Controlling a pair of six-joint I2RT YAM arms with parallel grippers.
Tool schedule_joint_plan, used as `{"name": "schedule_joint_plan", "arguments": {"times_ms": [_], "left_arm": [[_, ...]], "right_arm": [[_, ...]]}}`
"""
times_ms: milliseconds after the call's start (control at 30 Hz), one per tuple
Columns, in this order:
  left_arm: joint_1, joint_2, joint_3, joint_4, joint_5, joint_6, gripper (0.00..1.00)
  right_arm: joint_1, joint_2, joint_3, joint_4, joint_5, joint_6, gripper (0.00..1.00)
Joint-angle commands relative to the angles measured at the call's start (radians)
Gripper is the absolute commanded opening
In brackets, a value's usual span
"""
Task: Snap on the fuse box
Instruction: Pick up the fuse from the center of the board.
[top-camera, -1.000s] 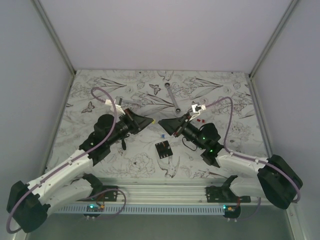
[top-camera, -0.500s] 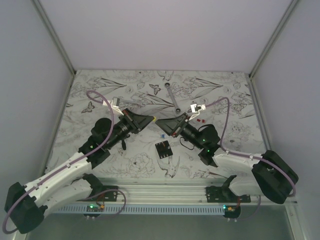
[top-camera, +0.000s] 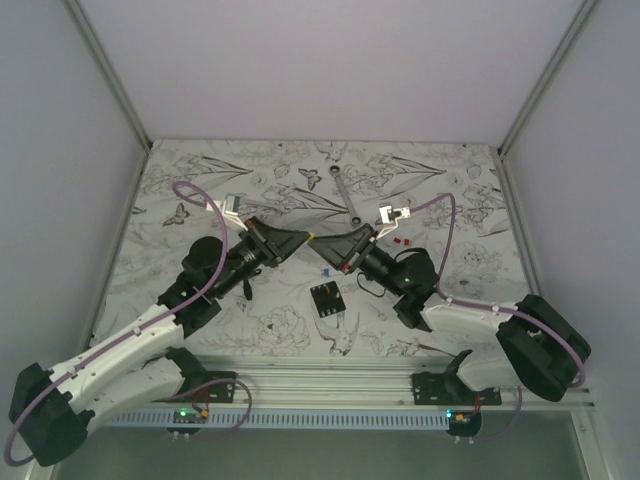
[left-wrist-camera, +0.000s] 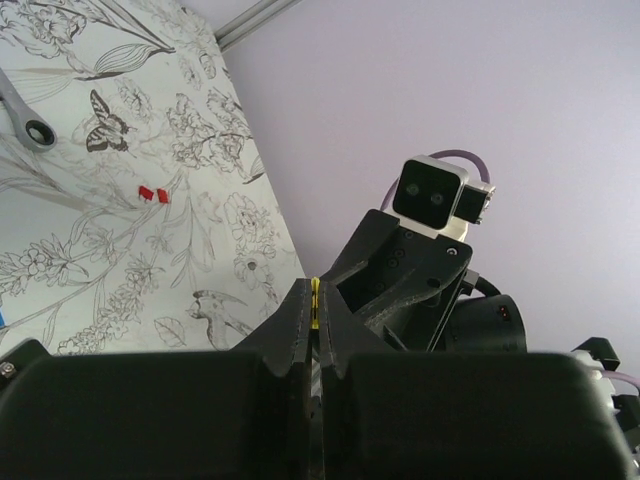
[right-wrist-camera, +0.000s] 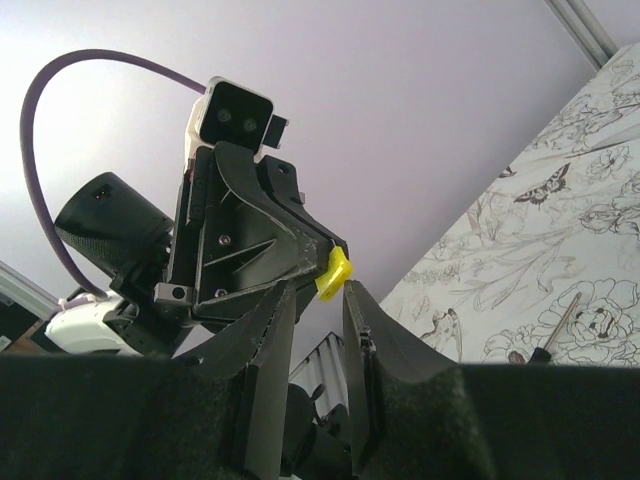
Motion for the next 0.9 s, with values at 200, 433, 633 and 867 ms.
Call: {"name": "schedule_joint_plan", "arguments": {"times_ms": [200, 433, 633, 867], "left_arm": [[-0.019, 0.003, -0.014, 0.072, -0.008, -0.021, 0.00], [-0.030, -0.007, -0.033, 0.079, -0.012, -0.038, 0.00], [-0.031, -0.016, -0.056, 0.077, -0.043, -0.028, 0.01], [-0.026, -0.061, -0.098, 0.045, -0.114, 0.065, 0.32]], "right_arm": [[0.008, 0.026, 0.041, 0.082, -0.003, 0.024, 0.22], [0.008, 0.063, 0.040, 0.136, -0.003, 0.033, 0.14], [0.006, 0.038, 0.045, 0.079, -0.010, -0.004, 0.00], [-0.011, -0.077, 0.036, -0.214, -0.025, -0.117, 0.00]]}}
